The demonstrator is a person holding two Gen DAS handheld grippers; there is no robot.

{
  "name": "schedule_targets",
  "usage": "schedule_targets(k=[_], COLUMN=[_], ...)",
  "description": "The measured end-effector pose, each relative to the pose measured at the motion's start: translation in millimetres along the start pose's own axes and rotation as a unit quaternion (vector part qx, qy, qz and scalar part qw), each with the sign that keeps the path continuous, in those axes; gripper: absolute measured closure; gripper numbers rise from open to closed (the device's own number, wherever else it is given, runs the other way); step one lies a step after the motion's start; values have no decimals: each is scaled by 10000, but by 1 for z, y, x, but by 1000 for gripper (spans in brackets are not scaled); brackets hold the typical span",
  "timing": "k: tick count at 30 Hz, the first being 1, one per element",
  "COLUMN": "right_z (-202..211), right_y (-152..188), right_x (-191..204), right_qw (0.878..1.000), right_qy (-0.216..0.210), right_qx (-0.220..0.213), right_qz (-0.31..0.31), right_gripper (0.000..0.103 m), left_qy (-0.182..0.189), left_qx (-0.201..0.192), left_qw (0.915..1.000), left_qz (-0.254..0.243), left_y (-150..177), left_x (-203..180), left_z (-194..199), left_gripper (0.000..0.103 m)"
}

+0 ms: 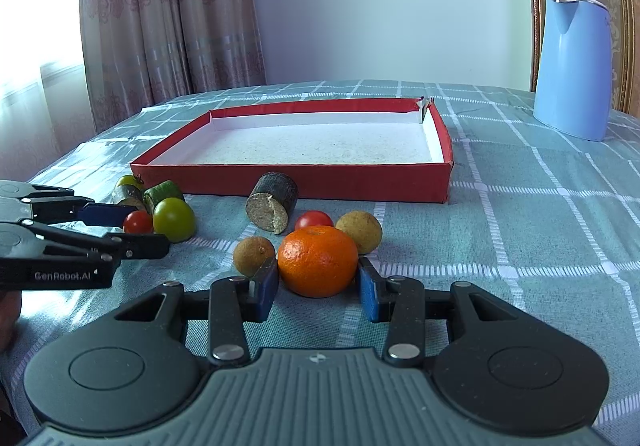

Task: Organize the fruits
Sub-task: 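Grasp the red cherry tomato with the left gripper while the right holds the orange, then carry tomato in left and orange in right into the red box, open both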

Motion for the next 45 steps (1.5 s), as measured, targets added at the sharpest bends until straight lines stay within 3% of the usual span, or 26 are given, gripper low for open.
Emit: schedule_targets(k=[5,10,17,27,36,42,45], right_z=[0,0,2,11,2,-39,-71], right_y=[0,0,-1,-8,-67,-98,-102], right_x=[-2,-1,1,0,-20,-30,-37], right_qw=[10000,10000,10000,9996,9947,9917,9930], right_qy=[13,-8,-37,-55,372,566,638], right_qx=[-9,-8,-59,-250,-839,-909,-729], right_qz=[-11,25,45,108,470,717,669], right_gripper=[62,62,62,62,62,62,62], left_qy=[-87,-450,-630,-370,-360,-791,-1059], left_qx=[-34,-59,-97,-340,-488,-475,-371], left_qw=[10000,9990,9978,9979,9963,9940,9919], left_qz=[-2,57,157,410,601,594,601], left_y=[0,2,3,-9,-52,-71,-75], left_x=[-1,6,5,-8,-2,21,36], left_z=[0,4,11,30,8,-30,-52], left_gripper=[60,81,82,82,82,82,82])
Point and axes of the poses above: each gripper's, at about its wrist camera, not at the fingertips, and z roughly against the way its jaws point, x to its left, y to its underside, the point moved 10 cm from there along -z, roughly the way its jaws point, and after that the axes turned 14 degrees about -x, right-handed, at the moved point
